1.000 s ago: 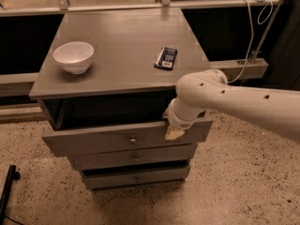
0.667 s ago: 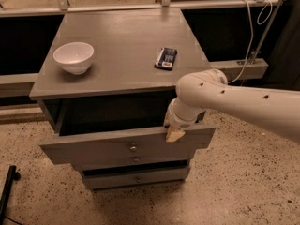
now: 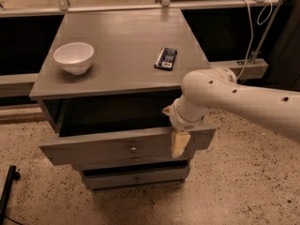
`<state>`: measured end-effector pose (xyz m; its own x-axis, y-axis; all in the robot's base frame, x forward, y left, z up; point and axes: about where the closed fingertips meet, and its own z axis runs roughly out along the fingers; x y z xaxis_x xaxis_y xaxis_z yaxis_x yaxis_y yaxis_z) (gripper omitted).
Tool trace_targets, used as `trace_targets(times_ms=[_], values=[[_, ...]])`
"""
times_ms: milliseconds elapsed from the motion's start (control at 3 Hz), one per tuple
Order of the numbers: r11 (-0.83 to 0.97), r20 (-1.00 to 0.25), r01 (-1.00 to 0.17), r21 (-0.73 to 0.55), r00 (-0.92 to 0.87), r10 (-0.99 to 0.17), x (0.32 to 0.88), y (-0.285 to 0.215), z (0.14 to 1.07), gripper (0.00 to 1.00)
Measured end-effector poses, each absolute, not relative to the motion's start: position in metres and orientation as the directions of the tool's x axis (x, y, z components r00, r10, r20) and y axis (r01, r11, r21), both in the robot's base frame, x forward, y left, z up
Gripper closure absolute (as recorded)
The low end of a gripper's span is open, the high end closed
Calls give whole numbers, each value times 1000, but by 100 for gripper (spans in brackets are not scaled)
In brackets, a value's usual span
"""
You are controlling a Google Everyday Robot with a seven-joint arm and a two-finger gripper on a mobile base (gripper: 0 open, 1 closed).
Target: Open top drawer
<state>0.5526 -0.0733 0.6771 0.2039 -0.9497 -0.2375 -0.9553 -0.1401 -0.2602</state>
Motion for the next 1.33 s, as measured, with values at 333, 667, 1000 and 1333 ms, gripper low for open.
trace_targets(times_ms=[333,667,1000,1333], values=[[-144,-235,-958,-247,203,-950,554,-74,674,0],[-166,-221,-972,-166,201,-954,563,-75,658,0],[-175,-226,-982,-68,186,-956,551,-79,637,19],[-206,-230,-979,-6,202,-952,530,-77,632,50]])
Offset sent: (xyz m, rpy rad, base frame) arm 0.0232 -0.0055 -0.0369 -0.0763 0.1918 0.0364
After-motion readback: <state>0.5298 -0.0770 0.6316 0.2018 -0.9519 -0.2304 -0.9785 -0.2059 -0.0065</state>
